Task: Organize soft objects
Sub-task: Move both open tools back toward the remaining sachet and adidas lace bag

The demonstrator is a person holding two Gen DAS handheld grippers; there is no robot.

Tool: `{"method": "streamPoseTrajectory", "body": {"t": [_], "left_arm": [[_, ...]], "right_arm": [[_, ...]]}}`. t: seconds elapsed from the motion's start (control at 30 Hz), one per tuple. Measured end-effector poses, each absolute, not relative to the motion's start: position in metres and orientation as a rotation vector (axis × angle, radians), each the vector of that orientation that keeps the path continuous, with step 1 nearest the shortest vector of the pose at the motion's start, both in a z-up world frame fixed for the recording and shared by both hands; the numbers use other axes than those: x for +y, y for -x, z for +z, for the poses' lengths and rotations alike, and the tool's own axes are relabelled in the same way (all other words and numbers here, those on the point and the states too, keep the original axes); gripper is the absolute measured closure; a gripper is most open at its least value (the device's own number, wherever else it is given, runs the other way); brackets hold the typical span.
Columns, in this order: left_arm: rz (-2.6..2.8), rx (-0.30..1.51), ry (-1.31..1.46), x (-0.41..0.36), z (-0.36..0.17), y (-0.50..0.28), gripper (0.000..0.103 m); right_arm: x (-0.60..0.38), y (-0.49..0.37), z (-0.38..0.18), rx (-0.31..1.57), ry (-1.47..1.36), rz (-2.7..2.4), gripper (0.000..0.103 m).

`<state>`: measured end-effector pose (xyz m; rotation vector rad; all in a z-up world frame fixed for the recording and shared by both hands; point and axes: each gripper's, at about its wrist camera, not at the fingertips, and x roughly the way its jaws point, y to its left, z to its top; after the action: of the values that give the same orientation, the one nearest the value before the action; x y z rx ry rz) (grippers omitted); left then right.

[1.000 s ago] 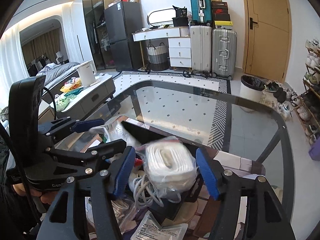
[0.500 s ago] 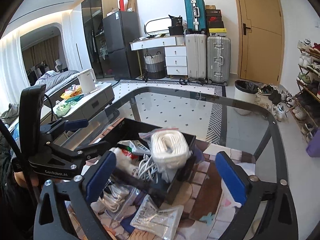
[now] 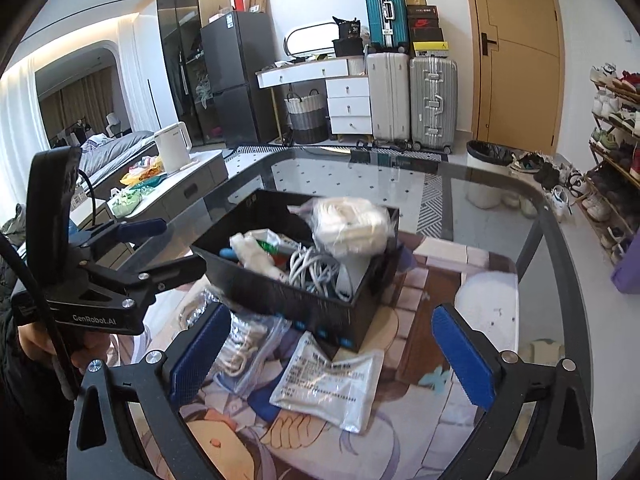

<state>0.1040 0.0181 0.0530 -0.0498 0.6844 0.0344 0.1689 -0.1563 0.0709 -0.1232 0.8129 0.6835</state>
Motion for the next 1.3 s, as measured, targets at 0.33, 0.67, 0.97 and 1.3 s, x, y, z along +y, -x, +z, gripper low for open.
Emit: {"method": "streamPoseTrajectory", "body": {"t": [0.33,0.67,0.97,1.3], "left_arm": [[0.041,0.714,0.050,0.014,0.042,-0.100,0.000],[0.032,0.759,0.042,0.011,0.031,-0.100,0.000],[0.025,0.806,0.027,0.004,0.021,-0.103,0.000],[0.018,0.823,0.026,0.004,0.021,-0.104,0.000]], "right_arm": [[-0.160,-0.168,0.052,0.864,0.111,0.640,0.001],[-0.158,-0.170,0.037,0.907,0.134,0.609,0.001],[-0.150,-0.170,0.022,0.961,0.154,0.609,0.001],[-0.138,-0.170,0.003,1.025,0.195,0.606,0.001]]}}
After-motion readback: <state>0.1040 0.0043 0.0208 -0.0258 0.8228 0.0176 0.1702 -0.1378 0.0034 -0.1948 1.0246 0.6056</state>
